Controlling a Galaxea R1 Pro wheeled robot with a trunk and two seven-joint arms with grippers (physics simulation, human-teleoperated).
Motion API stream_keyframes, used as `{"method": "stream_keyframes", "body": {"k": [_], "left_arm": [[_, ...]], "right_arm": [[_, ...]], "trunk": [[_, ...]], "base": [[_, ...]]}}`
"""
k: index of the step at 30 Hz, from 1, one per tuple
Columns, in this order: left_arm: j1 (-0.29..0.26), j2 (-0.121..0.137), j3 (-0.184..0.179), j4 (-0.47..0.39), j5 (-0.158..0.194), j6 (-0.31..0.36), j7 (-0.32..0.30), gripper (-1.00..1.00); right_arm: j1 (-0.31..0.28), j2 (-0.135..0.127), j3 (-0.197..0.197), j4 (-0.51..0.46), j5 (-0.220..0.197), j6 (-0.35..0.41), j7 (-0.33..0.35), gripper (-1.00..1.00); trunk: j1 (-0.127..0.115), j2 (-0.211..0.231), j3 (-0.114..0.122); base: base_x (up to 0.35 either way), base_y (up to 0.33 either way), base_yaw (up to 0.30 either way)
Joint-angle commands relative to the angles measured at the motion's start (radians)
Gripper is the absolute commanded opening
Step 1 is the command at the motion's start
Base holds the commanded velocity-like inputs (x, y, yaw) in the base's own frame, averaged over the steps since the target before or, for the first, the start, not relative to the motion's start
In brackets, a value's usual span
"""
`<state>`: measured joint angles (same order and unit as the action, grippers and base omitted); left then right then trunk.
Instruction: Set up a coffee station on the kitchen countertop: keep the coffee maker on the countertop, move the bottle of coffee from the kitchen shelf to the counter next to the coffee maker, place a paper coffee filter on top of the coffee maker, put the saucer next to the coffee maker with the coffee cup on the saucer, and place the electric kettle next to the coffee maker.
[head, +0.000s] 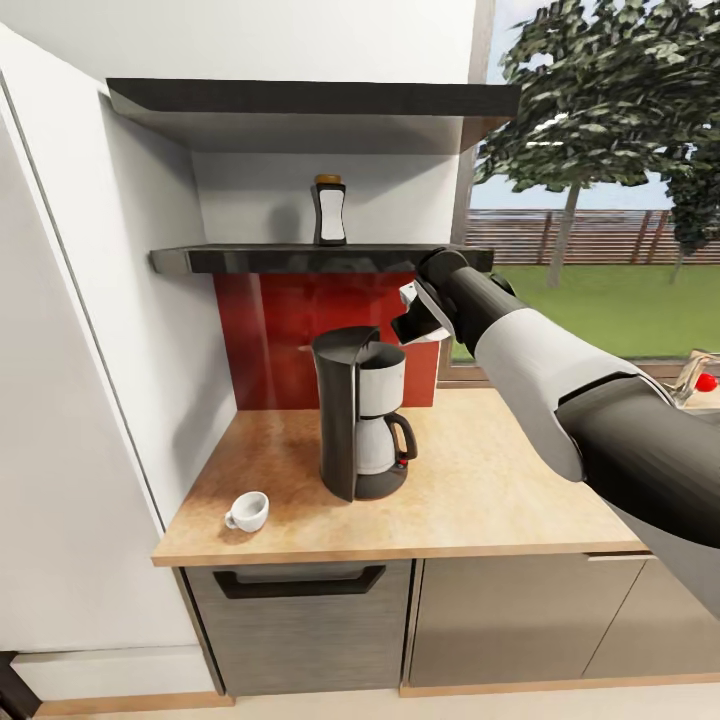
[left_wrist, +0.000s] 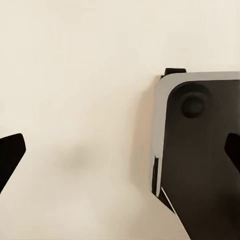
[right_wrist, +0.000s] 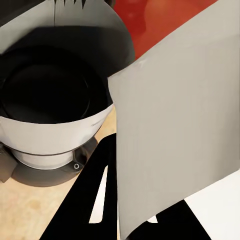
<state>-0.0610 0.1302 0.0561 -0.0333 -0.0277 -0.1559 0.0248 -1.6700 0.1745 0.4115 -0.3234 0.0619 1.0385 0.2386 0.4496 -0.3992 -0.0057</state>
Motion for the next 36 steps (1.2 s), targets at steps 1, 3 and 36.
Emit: {"method": "stream_keyframes", "body": {"k": [1,3,36], "left_arm": [[0.000,0.000,0.005,0.001,-0.003,-0.004,0.001,1.00],[0.000,0.000,0.005,0.001,-0.003,-0.004,0.001,1.00],[0.000,-0.001,0.005,0.001,-0.003,-0.004,0.001,1.00]], "right_arm": [[-0.001,0.000,0.003,0.000,0.004,0.003,0.004,-1.00],[-0.001,0.000,0.003,0.000,0.004,0.003,0.004,-1.00],[-0.001,0.000,0.006,0.009,0.004,0.002,0.004,-1.00]], "trunk": [[0.000,-0.001,-0.001],[0.000,-0.001,-0.001],[0.000,-0.001,-0.001]], "base": [[0.000,0.000,0.005],[0.000,0.000,0.049],[0.000,0.000,0.052]]}}
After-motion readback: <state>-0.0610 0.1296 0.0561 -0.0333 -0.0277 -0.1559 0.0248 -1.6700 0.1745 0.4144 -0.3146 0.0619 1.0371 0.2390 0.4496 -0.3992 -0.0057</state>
